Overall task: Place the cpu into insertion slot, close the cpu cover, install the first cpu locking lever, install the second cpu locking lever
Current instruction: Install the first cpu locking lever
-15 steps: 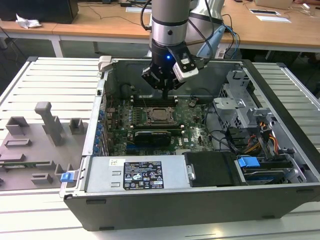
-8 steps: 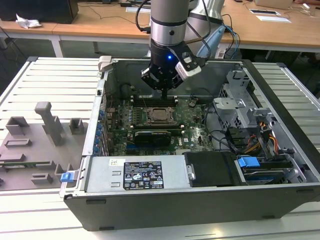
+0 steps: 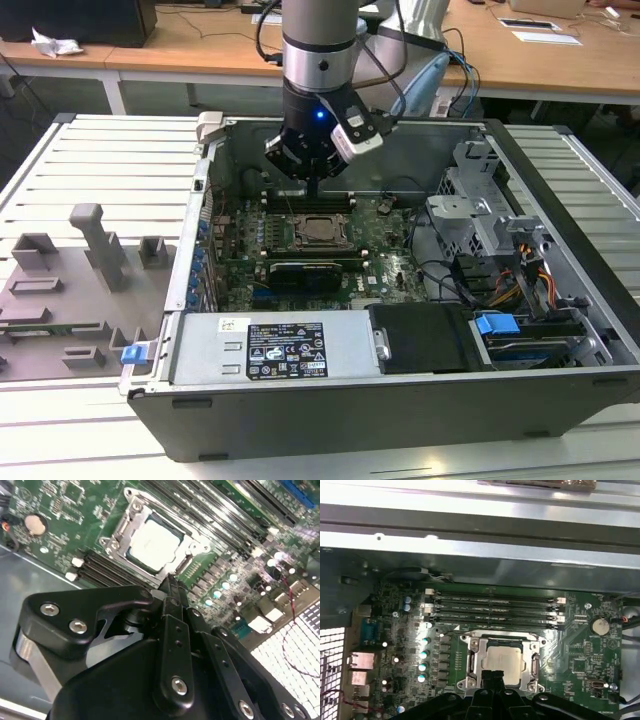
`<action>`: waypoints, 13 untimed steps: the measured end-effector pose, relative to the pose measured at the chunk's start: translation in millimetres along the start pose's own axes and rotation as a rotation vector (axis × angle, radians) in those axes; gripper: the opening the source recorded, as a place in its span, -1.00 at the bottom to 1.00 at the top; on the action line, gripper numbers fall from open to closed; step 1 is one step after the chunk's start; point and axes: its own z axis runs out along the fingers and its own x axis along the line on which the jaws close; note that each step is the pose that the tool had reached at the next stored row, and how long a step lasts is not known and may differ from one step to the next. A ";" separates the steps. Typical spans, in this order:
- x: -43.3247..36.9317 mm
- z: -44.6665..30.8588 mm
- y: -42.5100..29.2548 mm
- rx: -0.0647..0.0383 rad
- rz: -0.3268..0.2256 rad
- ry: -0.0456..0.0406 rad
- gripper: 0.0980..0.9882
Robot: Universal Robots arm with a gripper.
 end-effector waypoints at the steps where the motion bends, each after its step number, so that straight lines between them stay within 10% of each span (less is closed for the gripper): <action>1: 6.1 -0.1 0.4 0.000 -0.008 0.0003 -0.98; 13: 41.4 0.0 3.0 0.000 0.000 -0.0001 -0.98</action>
